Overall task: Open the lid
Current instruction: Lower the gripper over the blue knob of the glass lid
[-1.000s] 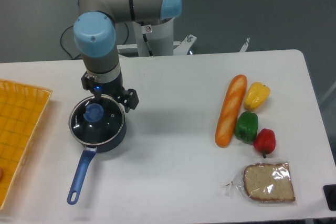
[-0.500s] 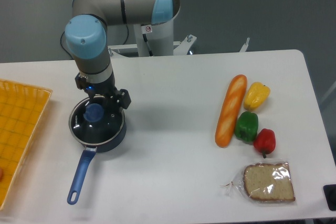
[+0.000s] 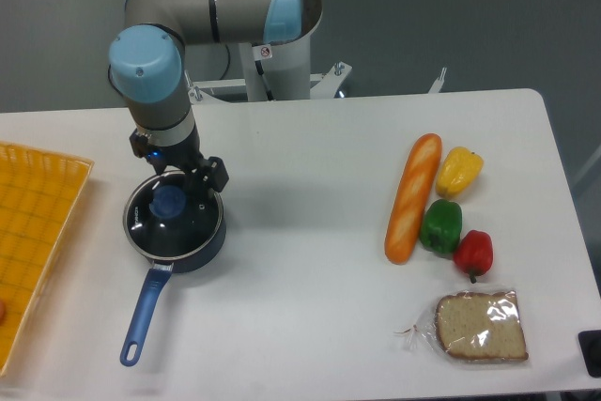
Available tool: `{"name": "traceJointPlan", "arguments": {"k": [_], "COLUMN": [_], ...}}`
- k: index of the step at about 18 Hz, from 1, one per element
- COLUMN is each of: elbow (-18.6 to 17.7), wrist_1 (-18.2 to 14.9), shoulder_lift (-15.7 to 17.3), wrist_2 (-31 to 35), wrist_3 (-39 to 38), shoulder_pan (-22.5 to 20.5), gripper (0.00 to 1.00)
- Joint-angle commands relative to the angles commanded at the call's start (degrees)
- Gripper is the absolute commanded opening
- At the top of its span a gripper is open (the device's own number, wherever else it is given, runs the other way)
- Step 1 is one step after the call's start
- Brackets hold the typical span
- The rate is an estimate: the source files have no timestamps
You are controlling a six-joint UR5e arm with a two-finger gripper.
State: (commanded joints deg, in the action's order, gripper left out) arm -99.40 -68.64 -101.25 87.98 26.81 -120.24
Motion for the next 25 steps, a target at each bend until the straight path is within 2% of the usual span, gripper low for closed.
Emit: {"name": "traceJointPlan", "arguments": {"k": [11,25], "elbow": [0.3,0.0], "wrist_1": [2.4,4.2], "shoulder_lift": [-2.5,-3.8], "wrist_2": [1.5,1.4], "wrist_3": [-4.0,-5.8], "shoulder_pan": [1.3,2.3], "gripper": [1.00,1.00]}}
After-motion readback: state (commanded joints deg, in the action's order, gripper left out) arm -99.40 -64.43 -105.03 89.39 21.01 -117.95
